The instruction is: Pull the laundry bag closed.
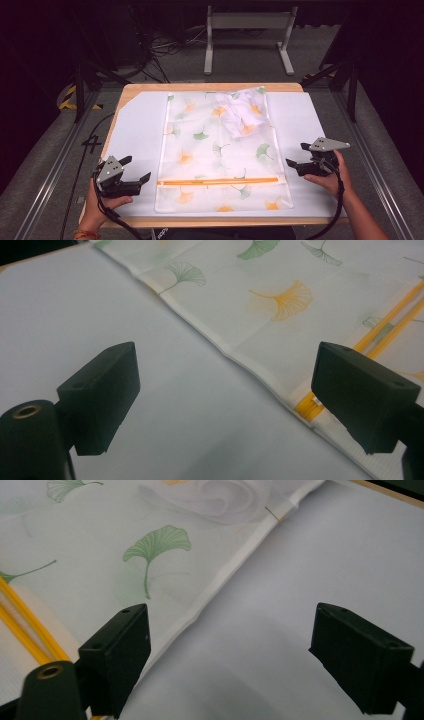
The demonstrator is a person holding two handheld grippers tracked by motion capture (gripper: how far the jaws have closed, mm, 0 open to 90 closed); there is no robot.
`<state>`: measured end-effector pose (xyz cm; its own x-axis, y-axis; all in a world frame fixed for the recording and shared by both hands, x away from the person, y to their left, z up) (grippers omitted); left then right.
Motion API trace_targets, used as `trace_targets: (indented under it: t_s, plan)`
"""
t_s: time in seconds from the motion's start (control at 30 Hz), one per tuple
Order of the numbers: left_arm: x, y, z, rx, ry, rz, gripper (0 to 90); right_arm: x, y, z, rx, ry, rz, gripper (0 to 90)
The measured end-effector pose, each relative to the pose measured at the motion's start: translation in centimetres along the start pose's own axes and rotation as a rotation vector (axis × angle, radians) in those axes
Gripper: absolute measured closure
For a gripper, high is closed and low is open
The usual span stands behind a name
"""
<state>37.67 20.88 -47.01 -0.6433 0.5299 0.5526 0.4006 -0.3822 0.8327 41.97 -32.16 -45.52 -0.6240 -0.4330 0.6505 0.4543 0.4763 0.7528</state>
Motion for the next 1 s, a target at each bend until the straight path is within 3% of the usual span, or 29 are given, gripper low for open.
trace_targets:
  t_s: [0.2,0.47,0.6,0.73,0.87,1.0]
  plan:
    - [-0.2,-0.5,-0.3,-0.010,0.003,0.025,14.7,0.0,0.5,0.8,0.011,0.021,-0.023,17.0]
    - [0.3,-1.1,-1.0,-0.034,0.026,0.007,20.6,-0.6,1.7,2.5,0.075,0.023,-0.009,23.0]
    - [0.4,-1.4,-1.8,-0.044,0.015,0.009,23.7,-1.2,2.4,3.7,0.116,0.036,-0.004,30.4]
    - [0.5,-1.7,-2.9,-0.070,-0.003,0.030,27.5,-1.7,3.5,5.7,0.189,0.092,-0.002,43.4]
    - [0.7,-2.2,-3.8,-0.086,-0.030,0.052,37.3,-2.1,4.9,7.5,0.234,0.140,-0.018,49.4]
    - [0.9,-2.7,-4.5,-0.108,-0.072,0.070,56.4,-3.1,6.3,9.4,0.276,0.173,-0.011,54.2]
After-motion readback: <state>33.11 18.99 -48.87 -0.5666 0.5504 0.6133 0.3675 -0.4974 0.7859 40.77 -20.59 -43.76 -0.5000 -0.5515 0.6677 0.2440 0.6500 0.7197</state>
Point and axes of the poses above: each handheld gripper's, and its own axes: x roughly backward along the jaws, y roughly out of its top, z roughly to its left, the point moved 7 cm from there along -x, roughly forward along the jaws, and after that the axes turned 4 degrees about z, right-handed, at the moved point
